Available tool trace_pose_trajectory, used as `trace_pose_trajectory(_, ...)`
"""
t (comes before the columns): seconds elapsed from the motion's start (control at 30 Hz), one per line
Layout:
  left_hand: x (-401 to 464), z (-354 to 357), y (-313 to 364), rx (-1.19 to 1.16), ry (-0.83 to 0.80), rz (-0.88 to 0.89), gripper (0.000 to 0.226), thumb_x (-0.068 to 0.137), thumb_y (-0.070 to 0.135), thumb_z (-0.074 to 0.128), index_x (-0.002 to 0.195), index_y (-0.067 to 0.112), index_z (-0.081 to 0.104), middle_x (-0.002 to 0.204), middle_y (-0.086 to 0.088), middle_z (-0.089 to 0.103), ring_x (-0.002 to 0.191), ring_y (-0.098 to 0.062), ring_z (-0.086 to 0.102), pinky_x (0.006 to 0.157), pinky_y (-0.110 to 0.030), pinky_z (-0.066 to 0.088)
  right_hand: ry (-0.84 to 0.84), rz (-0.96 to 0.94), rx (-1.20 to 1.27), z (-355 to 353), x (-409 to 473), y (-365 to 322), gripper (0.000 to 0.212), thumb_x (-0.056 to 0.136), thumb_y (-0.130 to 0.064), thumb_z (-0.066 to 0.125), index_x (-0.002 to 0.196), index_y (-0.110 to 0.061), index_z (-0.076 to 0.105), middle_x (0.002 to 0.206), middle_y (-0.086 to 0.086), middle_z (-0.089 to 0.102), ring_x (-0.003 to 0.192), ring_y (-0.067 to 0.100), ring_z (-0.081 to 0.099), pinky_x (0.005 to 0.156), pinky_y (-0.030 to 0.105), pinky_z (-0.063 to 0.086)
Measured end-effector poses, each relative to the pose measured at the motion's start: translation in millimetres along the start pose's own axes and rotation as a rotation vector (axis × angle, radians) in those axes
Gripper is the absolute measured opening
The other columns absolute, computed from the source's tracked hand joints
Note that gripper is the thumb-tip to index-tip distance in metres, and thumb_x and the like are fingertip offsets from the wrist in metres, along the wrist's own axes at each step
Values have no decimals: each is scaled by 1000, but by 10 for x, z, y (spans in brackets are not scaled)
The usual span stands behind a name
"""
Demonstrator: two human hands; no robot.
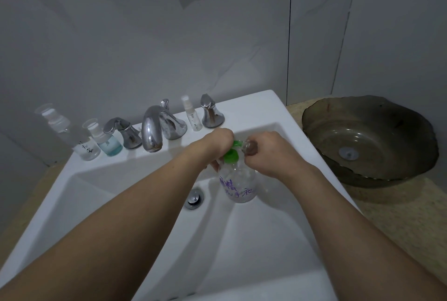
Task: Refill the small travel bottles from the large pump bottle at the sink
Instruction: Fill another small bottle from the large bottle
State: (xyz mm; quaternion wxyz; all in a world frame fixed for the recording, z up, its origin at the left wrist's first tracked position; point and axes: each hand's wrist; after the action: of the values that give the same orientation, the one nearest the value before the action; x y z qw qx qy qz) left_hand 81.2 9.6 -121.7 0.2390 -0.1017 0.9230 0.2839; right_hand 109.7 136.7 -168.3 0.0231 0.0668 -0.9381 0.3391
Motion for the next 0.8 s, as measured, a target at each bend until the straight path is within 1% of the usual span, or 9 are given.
trace_pose_trajectory(0.07,-11,26,18,47,2,10,32,95,1,31,109,-7,59,109,-26,67,94,-44,68,55,-38,49,-12,8,4,8,1,14,10,76,-14,61,69,-21,59,67,-9,52,72,21,55,56,23,34)
trace_pose_trajectory(0.2,36,60,25,101,-9,6,33,91,-9,36,114,-9,59,103,-27,70,88,-40,71,54,-38,53,-13,8,15,-3,-1,33,9,77,-13,63,83,-15,69,78,-2,59,77,20,58,61,24,41)
trace_pose_trajectory(0.37,50,43,-30,64,-7,74,33,93,6,30,107,-8,57,108,-29,66,85,-43,68,47,-31,40,-42,34,100,-21,-23,32,6,72,-11,65,74,-17,67,69,-5,62,65,13,56,54,22,40)
trace_pose_trajectory(0.43,39,18,-36,9,-12,60,30,94,16,29,96,0,54,105,-25,67,75,-37,62,49,-29,37,-45,32,119,-20,-32,31,9,71,-11,66,70,-19,65,65,-8,60,62,9,55,54,22,39)
trace_pose_trajectory(0.5,30,-16,-41,-36,-31,26,31,94,24,28,88,5,52,98,-20,67,75,-35,61,56,-29,40,-51,33,122,-31,-43,15,9,71,-11,66,71,-20,67,64,-9,60,63,10,56,54,21,39)
trace_pose_trajectory(0.6,35,-67,-60,-48,-55,-17,33,91,33,30,81,11,52,98,-13,67,89,-36,67,90,-39,46,-54,44,142,-67,-64,-13,15,73,-11,66,63,-23,62,56,-11,55,54,4,51,47,16,34)
trace_pose_trajectory(0.67,42,-85,-59,-32,-69,-31,35,90,35,30,85,11,55,101,-13,68,90,-34,68,95,-42,43,-55,52,145,-74,-74,-28,25,73,-11,65,56,-25,55,50,-11,50,48,2,45,44,14,29)
trace_pose_trajectory(0.73,45,-82,-19,-9,-68,-22,37,92,31,29,97,7,57,107,-15,68,88,-34,67,77,-35,47,-56,51,127,-77,-64,-32,27,74,-11,65,55,-26,52,50,-11,48,48,2,44,43,14,28)
trace_pose_trajectory(0.8,20,-59,16,6,-57,-12,36,96,22,27,110,2,54,111,-20,66,88,-36,65,55,-29,40,-52,48,116,-74,-70,-35,30,74,-10,65,52,-24,49,48,-10,46,46,3,42,39,10,25)
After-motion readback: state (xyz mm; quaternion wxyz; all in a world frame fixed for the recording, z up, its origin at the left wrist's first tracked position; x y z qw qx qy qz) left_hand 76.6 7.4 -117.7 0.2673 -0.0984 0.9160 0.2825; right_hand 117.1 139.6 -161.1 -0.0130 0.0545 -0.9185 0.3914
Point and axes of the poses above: each hand's wrist, its own x-axis towards the middle knuckle, its own z-axis out of the palm, y = z × x
